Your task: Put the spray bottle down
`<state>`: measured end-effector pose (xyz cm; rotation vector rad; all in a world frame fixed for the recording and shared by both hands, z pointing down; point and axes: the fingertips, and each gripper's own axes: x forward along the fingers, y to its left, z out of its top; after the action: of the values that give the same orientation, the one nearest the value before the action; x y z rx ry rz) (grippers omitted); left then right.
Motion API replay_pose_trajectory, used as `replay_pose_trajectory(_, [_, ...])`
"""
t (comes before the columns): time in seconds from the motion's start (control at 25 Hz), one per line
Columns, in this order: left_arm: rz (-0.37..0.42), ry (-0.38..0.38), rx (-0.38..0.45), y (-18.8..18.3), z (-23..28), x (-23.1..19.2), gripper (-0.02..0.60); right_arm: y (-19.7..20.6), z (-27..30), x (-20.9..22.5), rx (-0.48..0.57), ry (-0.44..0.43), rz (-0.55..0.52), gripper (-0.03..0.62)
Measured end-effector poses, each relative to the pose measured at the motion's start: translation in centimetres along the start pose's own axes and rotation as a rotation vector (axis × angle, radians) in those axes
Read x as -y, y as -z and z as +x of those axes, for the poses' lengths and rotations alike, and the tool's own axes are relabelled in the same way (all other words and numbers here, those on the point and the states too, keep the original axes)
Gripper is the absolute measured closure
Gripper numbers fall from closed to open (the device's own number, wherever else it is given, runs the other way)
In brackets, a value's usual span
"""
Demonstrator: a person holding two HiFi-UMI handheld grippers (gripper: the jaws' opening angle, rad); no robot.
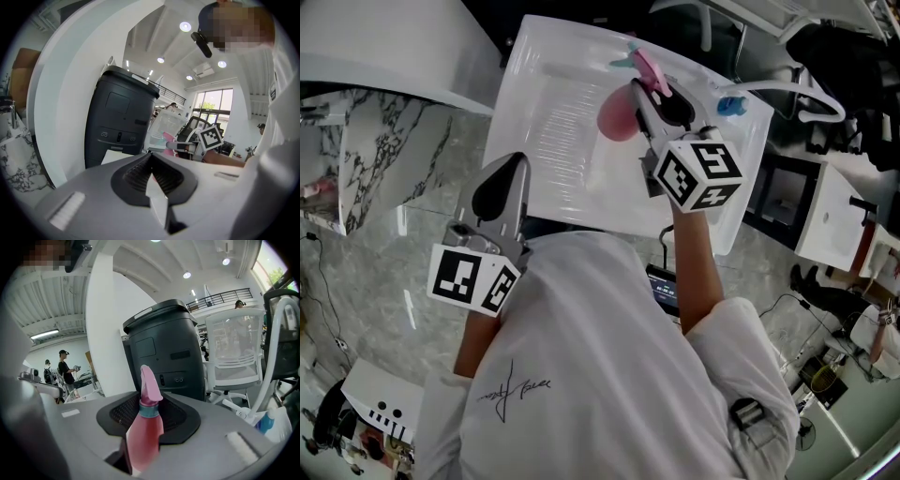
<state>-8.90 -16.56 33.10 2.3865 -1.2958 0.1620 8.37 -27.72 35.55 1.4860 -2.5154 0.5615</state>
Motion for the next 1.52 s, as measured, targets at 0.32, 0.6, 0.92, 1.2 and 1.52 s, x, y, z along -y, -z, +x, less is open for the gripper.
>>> replay_pose_trajectory(0.32, [-0.017, 0.005, -0.012, 0.2, 0.5, -1.1, 0.558, -0.1, 1.9, 0.0, 0.012, 0.003, -0.002, 0.471])
replay_pose_trajectory(0.6, [-0.032, 0.008, -0.021, 0.1, 1.0, -1.8, 0.558, 0.3, 3.6, 0.1, -0.004, 0.001, -0.014, 0.471])
replay_pose_trajectory(0.92, [-0.043, 0.006, -0.027, 0.2, 1.4, -2.9, 0.558, 0.6, 5.6, 0.7, -0.025, 0.012, -0.023, 0.471])
replay_pose_trajectory(1.2, [-0.050, 0.000, -0.044, 0.6, 1.3, -3.8, 0.558, 1.0, 7.2, 1.2, -0.044, 0.018, -0.032, 0.471])
replay_pose_trajectory(1.52, [-0.077, 0.015, -0.075, 1.2, 1.7, -4.9, 0.558, 1.0, 9.2, 2.8, -0.046, 0.054, -0.038, 0.471])
